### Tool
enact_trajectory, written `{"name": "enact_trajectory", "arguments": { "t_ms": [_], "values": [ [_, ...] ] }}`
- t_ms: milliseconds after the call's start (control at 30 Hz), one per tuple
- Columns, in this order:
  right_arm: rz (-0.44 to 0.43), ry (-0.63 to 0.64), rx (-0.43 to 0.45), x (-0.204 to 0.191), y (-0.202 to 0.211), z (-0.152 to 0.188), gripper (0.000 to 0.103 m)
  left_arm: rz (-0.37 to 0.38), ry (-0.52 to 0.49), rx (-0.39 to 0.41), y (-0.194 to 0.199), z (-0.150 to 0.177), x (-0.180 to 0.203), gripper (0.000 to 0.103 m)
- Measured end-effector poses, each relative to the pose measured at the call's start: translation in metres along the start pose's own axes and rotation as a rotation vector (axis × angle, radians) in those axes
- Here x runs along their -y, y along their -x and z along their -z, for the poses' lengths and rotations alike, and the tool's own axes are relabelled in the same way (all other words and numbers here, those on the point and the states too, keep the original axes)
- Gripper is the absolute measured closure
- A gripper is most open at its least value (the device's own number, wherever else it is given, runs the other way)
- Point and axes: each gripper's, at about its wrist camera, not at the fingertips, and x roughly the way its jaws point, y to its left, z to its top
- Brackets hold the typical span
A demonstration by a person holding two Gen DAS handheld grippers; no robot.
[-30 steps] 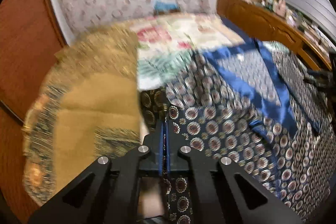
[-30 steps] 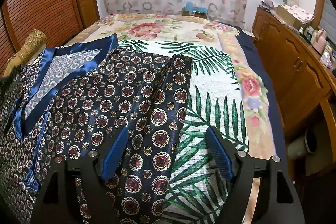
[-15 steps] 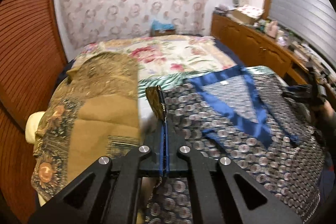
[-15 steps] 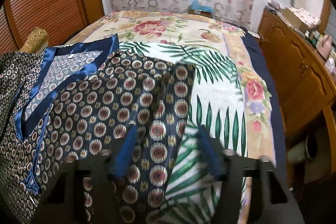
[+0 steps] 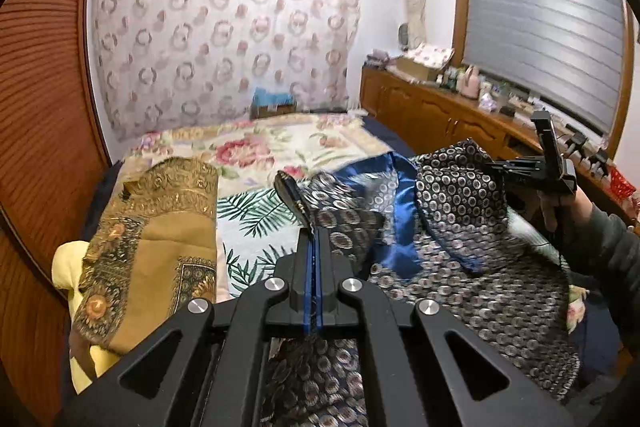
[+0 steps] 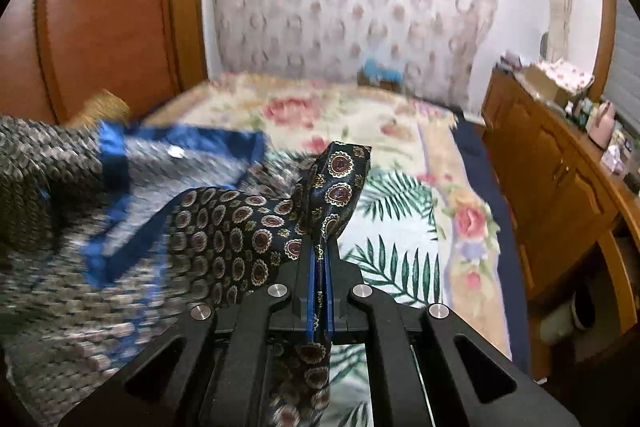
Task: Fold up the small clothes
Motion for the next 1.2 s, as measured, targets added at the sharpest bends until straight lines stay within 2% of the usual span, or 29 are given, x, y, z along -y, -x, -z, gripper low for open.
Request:
{"name": "enact_trajectory", "arguments": {
  "t_ms": [100,233,433,600,833,900,1000,1067,1100,1167,1200],
  "values": [
    [-0.04,-0.007,0.047,-0.009,0.049,0.01,0.1,0.001,0.008,0.033,0.034,0.014,0.007,0.101],
    [-0.108,-0.022,0.082,-0.018,0.112,0.043,0.1,-0.011,0.041,0.055,0.079,0.048,0.008,0.101],
    [-0.152,-0.033,0.063,-0.017,0.173,0.108,0.1,-0.071,0.124,0.033,0.121,0.103,-0.01,0.101],
    [-0.155,-0.027,0.028,-0.017,0.215,0.146,0.1,-0.119,0.171,0.001,0.141,0.131,-0.018,0.101],
    [-0.18,-0.04,-0.07,-0.016,0.236,0.173,0.1,-0.125,0.139,-0.087,0.132,0.148,-0.015,0.101],
    [-0.195,-0.045,-0.11,-0.016,0.231,0.179,0.1,-0.128,0.132,-0.108,0.128,0.154,-0.015,0.101],
    [-0.172,-0.032,-0.167,-0.014,0.222,0.187,0.1,-0.135,0.132,-0.13,0.123,0.159,-0.015,0.1],
    [-0.168,-0.046,-0.179,-0.013,0.218,0.183,0.099,-0.141,0.132,-0.129,0.123,0.159,-0.015,0.092],
    [-0.17,-0.048,-0.18,-0.014,0.218,0.178,0.099,-0.142,0.135,-0.122,0.124,0.158,-0.016,0.081],
    [-0.173,-0.05,-0.174,-0.014,0.217,0.169,0.099,-0.143,0.136,-0.113,0.125,0.155,-0.017,0.076],
    [-0.175,-0.049,-0.171,-0.02,0.22,0.17,0.097,-0.143,0.134,-0.11,0.126,0.154,-0.017,0.07]
  ]
}}
